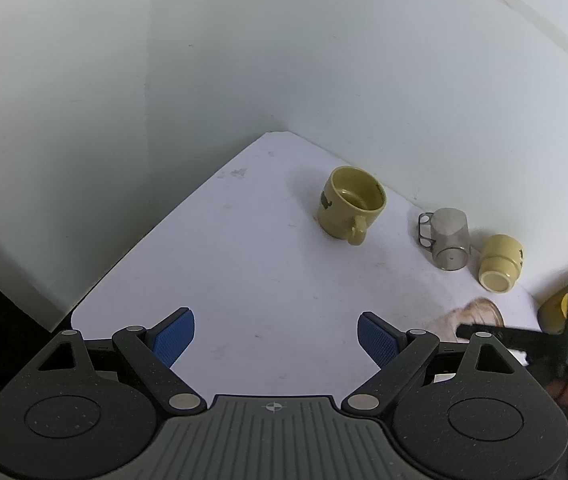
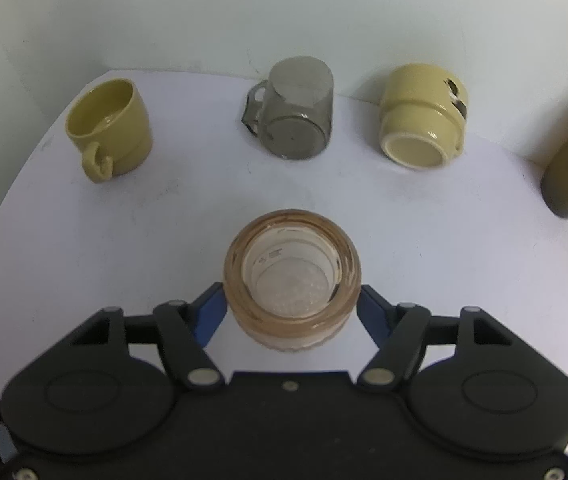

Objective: Flip cup upright
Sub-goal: 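Lift and rotate the glass with the right tool, lower it, then open the right tool and withdraw it from the glass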

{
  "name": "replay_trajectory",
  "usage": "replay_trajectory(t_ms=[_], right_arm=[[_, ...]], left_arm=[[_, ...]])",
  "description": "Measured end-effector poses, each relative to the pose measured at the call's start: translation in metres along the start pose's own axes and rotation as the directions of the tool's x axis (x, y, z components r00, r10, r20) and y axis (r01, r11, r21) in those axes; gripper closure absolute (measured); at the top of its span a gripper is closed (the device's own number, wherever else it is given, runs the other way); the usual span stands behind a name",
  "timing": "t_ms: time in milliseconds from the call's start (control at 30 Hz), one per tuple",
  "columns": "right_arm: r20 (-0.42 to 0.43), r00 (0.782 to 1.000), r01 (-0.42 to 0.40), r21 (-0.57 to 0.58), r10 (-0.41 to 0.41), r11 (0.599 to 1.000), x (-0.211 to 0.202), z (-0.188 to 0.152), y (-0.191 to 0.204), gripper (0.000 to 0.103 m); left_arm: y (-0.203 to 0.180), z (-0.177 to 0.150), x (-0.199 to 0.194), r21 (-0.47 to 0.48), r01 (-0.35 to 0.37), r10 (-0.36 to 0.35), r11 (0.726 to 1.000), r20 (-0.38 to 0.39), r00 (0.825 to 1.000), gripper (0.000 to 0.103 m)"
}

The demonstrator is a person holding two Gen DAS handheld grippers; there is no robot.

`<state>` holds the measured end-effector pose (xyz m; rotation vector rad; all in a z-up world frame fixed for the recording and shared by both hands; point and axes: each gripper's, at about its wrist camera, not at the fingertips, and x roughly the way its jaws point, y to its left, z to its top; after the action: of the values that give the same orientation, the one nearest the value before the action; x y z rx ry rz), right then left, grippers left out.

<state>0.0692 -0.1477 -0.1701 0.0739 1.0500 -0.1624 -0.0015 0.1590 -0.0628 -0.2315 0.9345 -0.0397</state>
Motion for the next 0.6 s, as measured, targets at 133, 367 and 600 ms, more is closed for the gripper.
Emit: replay_trajectory(t_ms=[133, 367, 600], right_arm=[[-0.029, 1.0, 0.001, 0.011, 0.0, 1.0, 0.005, 0.011, 0.001, 0.033], [0.013, 0.999, -0.044, 0.047, 0.044, 0.998, -0.04, 0.003, -0.019, 0.022], [0.031, 0.999, 0.039, 0.122, -0.043, 0.992, -0.132, -0.003, -0.047, 0.0]], left_arm=[[-0.01, 0.002, -0.004, 0.005, 0.018, -0.018, 1.0, 0.003, 1.0, 0.014], [-0.052, 0.008, -0.005, 0.087, 0.057, -0.054, 0.995, -0.029, 0.998, 0.004], [-0.095, 0.022, -0.018, 0.173, 0.026, -0.015, 0.985, -0.062, 0.998, 0.0]])
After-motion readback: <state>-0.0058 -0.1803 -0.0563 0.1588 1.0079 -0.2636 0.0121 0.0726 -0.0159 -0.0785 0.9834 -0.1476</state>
